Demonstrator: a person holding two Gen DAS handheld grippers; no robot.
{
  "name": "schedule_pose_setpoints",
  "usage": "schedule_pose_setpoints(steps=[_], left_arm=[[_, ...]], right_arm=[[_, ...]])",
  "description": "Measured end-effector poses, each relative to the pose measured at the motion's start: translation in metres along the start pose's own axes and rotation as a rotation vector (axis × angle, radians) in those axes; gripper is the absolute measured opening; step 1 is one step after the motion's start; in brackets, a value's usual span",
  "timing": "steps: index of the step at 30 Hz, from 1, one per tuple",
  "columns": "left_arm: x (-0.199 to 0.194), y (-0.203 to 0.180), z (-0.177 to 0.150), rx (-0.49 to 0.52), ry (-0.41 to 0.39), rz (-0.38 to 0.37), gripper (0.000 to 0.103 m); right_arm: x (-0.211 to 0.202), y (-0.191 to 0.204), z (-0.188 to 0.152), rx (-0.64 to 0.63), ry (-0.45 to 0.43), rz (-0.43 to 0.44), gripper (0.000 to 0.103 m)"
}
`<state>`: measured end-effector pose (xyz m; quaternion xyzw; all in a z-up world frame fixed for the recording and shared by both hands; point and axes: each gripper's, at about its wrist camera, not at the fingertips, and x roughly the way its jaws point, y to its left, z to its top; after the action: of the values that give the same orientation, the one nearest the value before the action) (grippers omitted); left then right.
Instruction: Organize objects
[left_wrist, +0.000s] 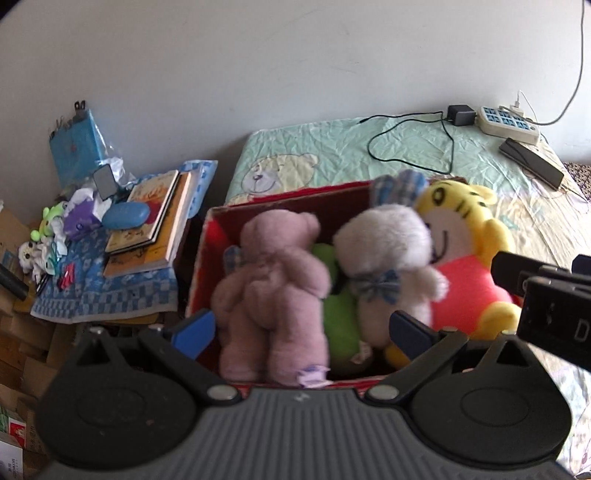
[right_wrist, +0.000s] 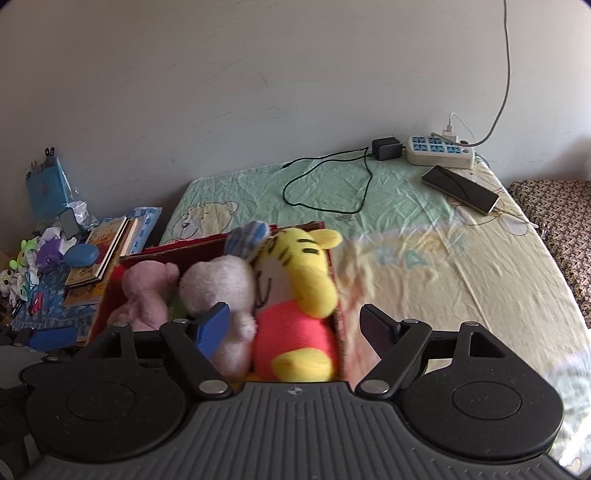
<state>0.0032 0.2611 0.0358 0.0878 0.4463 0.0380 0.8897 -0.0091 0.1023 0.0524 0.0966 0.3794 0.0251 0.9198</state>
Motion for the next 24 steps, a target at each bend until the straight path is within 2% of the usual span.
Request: schedule_pose_setpoints(steps=[10, 24], left_arm=[[0.012, 0.040, -0.001, -0.026, -0.009, -0.033, 0.101], [0.027, 0.061, -0.002, -0.048, -0.012, -0.060, 0.103]], right_arm=[[0.011, 0.034, -0.001, -0.009, 0.011, -0.021, 0.081], [0.025, 0.055, 0.001, -0.041, 0.023, -0.049, 0.081]])
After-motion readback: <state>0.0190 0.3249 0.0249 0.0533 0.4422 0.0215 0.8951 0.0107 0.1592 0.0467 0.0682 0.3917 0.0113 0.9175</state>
